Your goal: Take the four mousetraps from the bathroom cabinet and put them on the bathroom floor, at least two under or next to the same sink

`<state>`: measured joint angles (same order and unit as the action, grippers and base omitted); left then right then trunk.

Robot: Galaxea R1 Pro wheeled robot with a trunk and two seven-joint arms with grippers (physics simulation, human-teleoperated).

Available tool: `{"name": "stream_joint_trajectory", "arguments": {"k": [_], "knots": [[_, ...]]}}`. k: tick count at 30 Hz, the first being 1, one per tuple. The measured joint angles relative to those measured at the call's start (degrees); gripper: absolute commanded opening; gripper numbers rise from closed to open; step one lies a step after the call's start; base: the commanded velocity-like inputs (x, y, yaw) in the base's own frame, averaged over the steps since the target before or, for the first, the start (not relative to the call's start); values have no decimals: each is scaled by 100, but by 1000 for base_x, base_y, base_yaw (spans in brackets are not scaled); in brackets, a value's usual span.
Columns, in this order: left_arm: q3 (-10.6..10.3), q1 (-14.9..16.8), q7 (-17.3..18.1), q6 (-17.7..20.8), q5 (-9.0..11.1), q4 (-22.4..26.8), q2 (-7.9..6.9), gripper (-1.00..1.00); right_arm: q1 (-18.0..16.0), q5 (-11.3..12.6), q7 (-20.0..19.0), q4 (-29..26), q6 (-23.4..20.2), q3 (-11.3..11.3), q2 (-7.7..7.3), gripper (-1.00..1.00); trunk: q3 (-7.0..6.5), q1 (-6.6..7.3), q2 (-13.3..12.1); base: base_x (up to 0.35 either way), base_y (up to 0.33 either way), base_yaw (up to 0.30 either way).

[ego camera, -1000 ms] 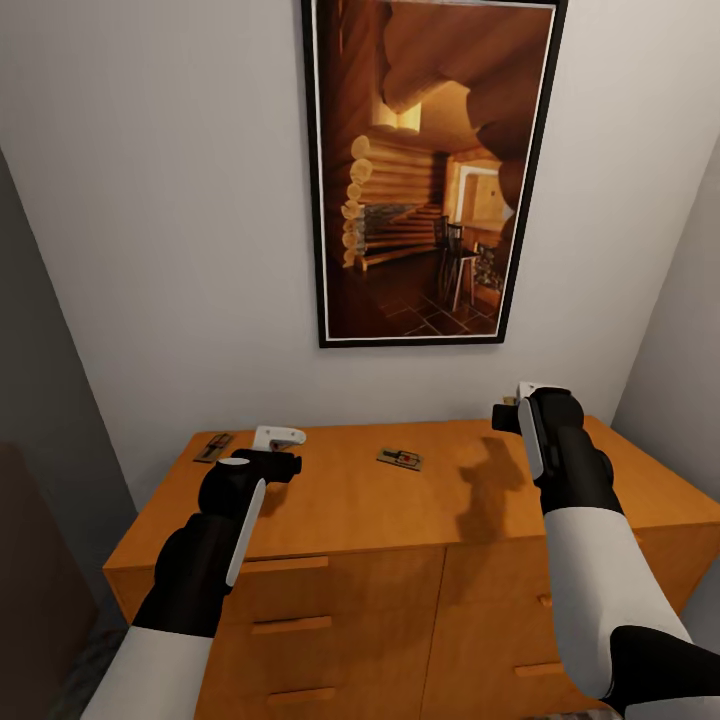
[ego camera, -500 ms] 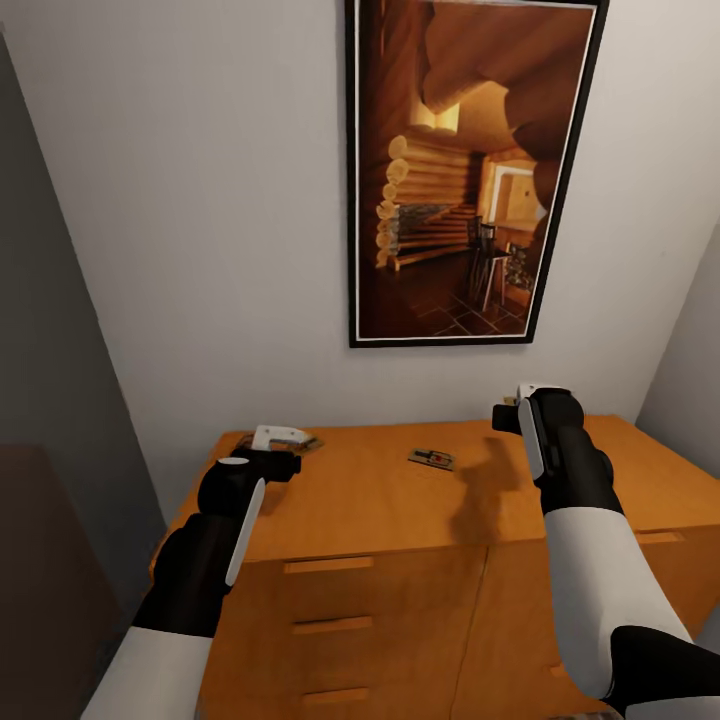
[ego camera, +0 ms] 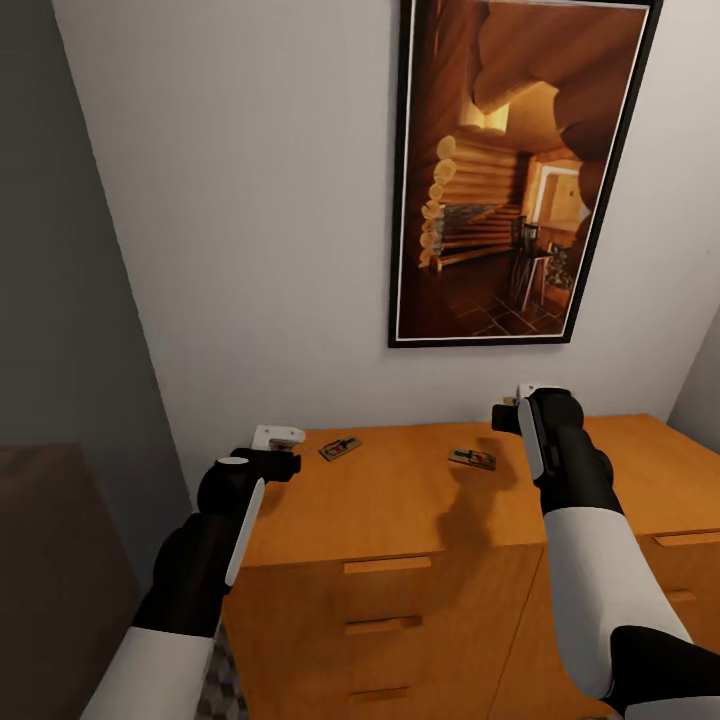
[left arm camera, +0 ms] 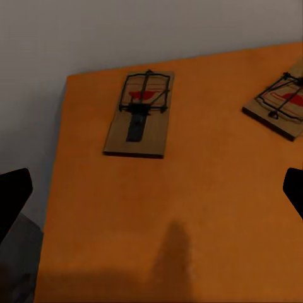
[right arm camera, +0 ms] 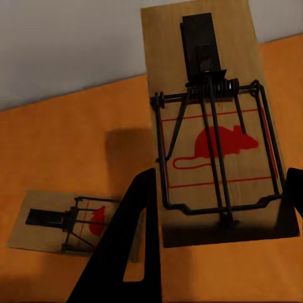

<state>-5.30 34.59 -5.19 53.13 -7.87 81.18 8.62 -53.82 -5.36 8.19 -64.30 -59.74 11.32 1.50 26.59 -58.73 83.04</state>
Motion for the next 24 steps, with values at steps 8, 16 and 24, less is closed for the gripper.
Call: {"name": "stream_joint_trajectory", "arguments": {"k": [8, 16, 24], "knots": [[6, 0, 0, -3, 1, -2, 0, 100, 0, 1, 7, 16, 0, 0, 0, -100, 0, 0, 0, 0, 24, 0], [7, 0, -10, -6, 1, -12, -1, 100, 0, 1, 9, 34, 0, 6, -4, -100, 0, 2, 0, 87, 3, 0], [106, 0, -26, -13, 9, -19, -1, 100, 0, 2, 9, 36, 0, -1, 1, -100, 0, 3, 0, 290, 0, 0]]}}
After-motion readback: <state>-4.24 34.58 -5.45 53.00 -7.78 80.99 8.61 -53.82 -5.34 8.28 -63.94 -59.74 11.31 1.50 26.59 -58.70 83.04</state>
